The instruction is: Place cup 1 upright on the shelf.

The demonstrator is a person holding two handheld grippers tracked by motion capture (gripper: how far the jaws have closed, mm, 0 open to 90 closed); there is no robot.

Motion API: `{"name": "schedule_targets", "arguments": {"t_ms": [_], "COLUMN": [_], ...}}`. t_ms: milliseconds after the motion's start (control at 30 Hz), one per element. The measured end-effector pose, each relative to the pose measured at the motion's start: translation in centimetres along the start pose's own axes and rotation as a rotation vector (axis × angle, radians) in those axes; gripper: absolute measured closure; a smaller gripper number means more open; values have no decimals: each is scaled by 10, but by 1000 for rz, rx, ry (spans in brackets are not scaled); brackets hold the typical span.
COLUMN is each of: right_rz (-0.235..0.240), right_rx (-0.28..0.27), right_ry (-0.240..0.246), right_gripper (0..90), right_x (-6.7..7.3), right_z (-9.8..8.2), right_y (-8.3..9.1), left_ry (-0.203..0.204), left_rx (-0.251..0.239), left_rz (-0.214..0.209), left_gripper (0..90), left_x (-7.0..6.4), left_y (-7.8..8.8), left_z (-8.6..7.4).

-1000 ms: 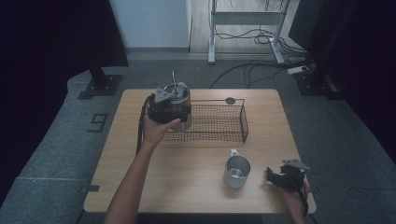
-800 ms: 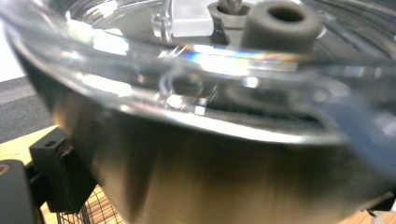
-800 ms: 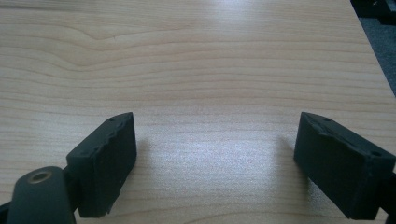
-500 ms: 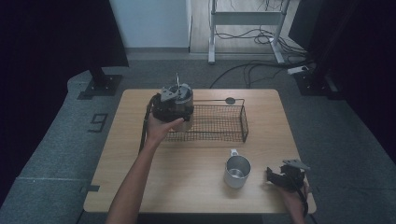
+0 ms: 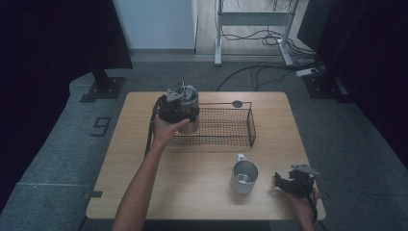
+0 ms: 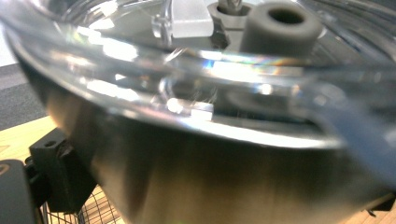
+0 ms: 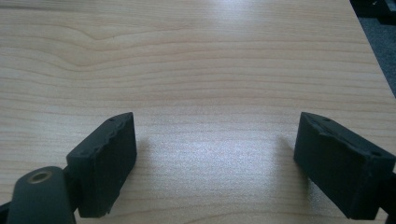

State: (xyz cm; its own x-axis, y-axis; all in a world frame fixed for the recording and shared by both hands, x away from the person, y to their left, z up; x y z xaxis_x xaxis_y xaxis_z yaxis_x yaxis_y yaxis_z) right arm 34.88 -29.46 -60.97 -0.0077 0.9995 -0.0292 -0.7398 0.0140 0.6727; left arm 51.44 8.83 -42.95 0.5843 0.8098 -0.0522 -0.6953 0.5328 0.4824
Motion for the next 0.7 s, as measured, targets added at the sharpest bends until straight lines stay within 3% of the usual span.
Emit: {"name": "schedule_targets", "arguments": {"t_ms": [300, 700], "right_rz": [0, 0], "right_rx": [0, 0], "right_ry": [0, 1], "right_gripper": [128, 128], "right_x": [0, 0], "right_z": [0, 0], "right_y": [0, 0], "left_ry": [24, 16], "left_rx": [-5, 18], "left_rz": [0, 2], "left_gripper": [42, 42], "left_x": [6, 5], "left_y": [-5, -16], "left_z": [-2, -6]}}
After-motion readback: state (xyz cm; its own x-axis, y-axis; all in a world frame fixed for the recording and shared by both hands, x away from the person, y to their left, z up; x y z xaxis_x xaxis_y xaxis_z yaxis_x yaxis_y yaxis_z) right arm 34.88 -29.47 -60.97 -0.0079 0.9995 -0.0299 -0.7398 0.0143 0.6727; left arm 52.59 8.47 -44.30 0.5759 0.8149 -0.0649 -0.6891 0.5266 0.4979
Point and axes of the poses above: each handheld gripper's, and its own axes: y roughly backward along the jaws, z roughly out of its top, x roughly to its left, the point moved 8 cm from there along -y, roughly forward along the jaws, and after that the axes turned 4 degrees about -z, right-handed, at the moved point
